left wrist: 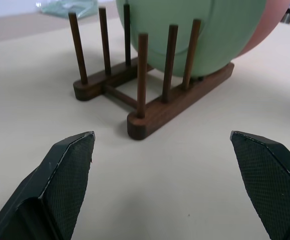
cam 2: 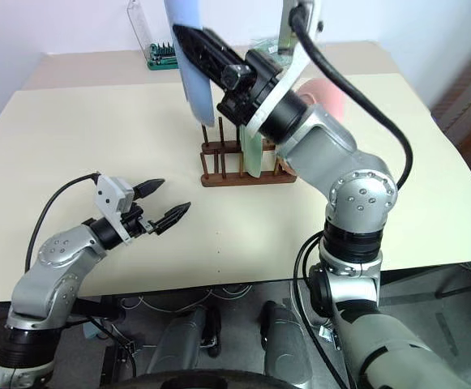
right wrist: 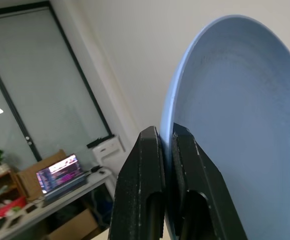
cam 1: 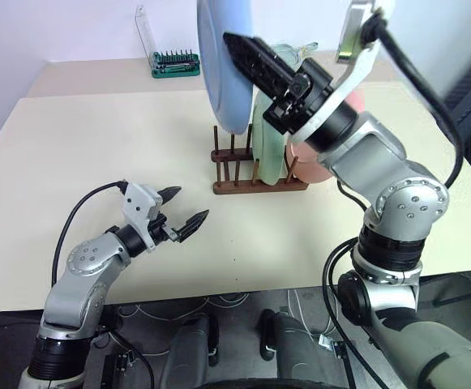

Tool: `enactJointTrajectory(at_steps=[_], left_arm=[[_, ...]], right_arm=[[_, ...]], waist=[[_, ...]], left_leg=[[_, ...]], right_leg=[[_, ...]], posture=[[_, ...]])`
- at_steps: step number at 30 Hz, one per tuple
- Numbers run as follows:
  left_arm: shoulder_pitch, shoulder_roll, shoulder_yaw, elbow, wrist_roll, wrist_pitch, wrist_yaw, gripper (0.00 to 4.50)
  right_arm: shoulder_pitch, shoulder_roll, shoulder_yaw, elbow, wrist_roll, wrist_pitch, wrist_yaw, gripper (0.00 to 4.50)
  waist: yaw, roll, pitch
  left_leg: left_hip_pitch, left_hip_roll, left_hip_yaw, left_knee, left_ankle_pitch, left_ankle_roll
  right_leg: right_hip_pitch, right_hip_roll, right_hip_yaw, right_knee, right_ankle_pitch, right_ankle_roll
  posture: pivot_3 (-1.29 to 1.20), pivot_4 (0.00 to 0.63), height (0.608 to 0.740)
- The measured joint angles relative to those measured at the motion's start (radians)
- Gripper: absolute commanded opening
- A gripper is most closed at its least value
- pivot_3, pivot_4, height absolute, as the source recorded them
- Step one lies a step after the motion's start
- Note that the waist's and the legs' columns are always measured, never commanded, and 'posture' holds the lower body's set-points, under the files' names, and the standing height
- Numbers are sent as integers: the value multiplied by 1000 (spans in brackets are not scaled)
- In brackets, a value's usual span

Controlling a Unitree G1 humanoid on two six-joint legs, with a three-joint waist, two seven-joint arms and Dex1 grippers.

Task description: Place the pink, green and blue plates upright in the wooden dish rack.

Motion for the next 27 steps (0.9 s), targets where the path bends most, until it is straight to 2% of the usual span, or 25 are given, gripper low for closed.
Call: enactJointTrajectory(at_steps=[7,27], left_arm=[[0,8,5,-24,-14,17,3,4500],[19,23,6,-44,-21,40,21,4500]], right_arm=[[34,3,2,8,72,0,-77,41],[47,3,1,152,95,1,-144,41]], waist=[[0,0,0],[-1,0,0]], left_leg=[[0,0,0,0,0,0],[-2,0,0,-1,0,0]], right_leg=[[0,0,0,-1,0,0],[-3,0,0,-1,0,0]], posture=[[0,150,740],[0,150,740]])
